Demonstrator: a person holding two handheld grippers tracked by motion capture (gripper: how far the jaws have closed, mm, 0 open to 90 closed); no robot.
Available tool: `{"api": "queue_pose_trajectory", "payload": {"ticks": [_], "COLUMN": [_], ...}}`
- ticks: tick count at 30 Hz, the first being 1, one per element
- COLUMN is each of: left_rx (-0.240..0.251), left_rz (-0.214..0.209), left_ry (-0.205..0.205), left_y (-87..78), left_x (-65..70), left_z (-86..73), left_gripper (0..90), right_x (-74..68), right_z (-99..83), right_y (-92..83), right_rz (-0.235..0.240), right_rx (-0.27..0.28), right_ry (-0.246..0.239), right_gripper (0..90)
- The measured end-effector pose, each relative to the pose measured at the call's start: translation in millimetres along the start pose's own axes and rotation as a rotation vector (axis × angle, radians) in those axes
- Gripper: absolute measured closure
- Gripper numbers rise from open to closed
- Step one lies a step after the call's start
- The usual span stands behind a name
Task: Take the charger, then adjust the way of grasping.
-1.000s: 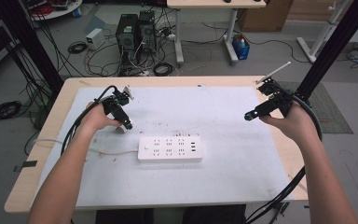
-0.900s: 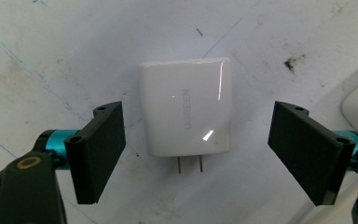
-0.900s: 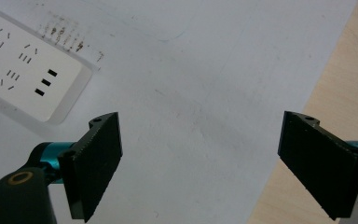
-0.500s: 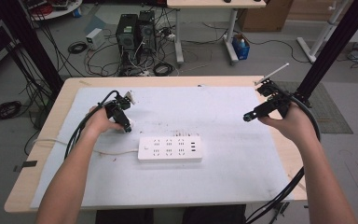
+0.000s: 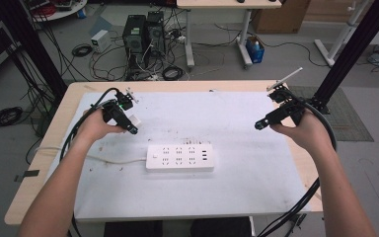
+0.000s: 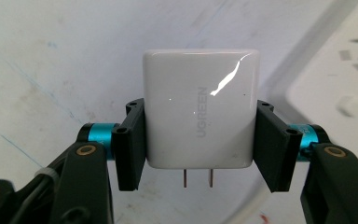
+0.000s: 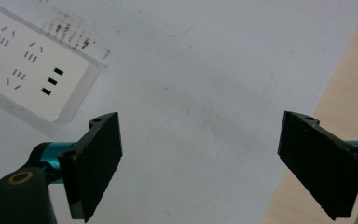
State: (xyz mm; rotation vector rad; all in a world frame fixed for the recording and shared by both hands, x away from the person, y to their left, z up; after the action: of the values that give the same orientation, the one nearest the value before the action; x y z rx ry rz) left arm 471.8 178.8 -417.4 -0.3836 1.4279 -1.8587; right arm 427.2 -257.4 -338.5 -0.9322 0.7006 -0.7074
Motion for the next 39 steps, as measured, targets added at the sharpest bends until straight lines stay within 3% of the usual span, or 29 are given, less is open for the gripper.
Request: {"api": "queue_pose_trajectory", "payload": {"ticks": [6, 15, 17, 21, 22, 23, 27, 28, 29, 32, 33, 35, 36, 39], "left_rx": [0.123, 0.185, 0.210, 0.284, 0.304, 0.324, 0.402, 0.413, 0.428, 0.481, 0.499, 0.530, 0.545, 0.581], "left_rz": [0.003, 0.009, 0.000, -0.013, -0.020, -0.027, -0.052, -0.056, -0.060, -0.086, -0.090, -0.102, -0.108, -0.109], "left_ry": [0.064, 0.132, 0.145, 0.177, 0.188, 0.198, 0.248, 0.258, 0.272, 0.290, 0.300, 0.308, 0.309, 0.326], "left_y": [-53.5, -78.4, -82.8, -91.8, -93.9, -95.7, -100.9, -101.3, -101.7, -102.6, -102.7, -102.8, -102.6, -100.8], "left_x": [14.8, 28.8, 32.6, 43.4, 46.8, 50.9, 67.9, 72.2, 76.7, 91.0, 95.1, 103.9, 108.4, 120.6], "left_z": [7.9, 10.9, 12.5, 20.2, 22.7, 25.5, 38.7, 42.2, 45.7, 55.9, 59.2, 65.1, 68.0, 76.2], "left_gripper": [42.5, 42.5, 42.5, 42.5, 42.5, 42.5, 42.5, 42.5, 42.5, 42.5, 42.5, 42.5, 42.5, 42.5], "right_x": [-6.9, -19.1, -24.8, -29.7, -34.3, -34.3, -42.5, -47.5, -47.5, -60.3, -60.3, -73.3, -73.3, -87.0], "right_z": [4.2, 9.8, 12.1, 14.4, 15.9, 15.9, 19.4, 22.2, 22.2, 29.7, 29.7, 36.0, 36.0, 41.8], "right_y": [0.3, -2.4, -8.7, -13.5, -15.3, -15.3, -14.2, -12.8, -12.8, -10.7, -10.7, -8.9, -8.9, -5.1], "right_rz": [0.006, 0.049, 0.101, 0.142, 0.181, 0.181, 0.255, 0.291, 0.291, 0.373, 0.373, 0.451, 0.451, 0.525], "right_rx": [0.015, 0.016, 0.048, 0.070, 0.082, 0.082, 0.083, 0.090, 0.090, 0.118, 0.118, 0.140, 0.140, 0.153], "right_ry": [0.014, 0.042, 0.075, 0.112, 0.146, 0.146, 0.202, 0.219, 0.219, 0.236, 0.236, 0.241, 0.241, 0.233], "right_gripper": [13.2, 15.2, 15.6, 17.0, 17.1, 17.1, 17.1, 17.1, 17.1, 20.6, 20.6, 20.6, 20.6, 20.6]}}
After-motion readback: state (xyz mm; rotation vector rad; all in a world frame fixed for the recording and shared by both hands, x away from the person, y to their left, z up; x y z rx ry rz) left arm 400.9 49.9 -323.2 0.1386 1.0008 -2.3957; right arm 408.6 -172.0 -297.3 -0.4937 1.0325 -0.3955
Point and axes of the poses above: each handheld gripper's, and its own axes: y roughly forward along the jaws, z roughly out of its top, x roughly to its right, the point moved 8 cm from there along y, roughly forward along the jaws, and after that the axes turned 13 degrees about z, right-handed, at the moved point
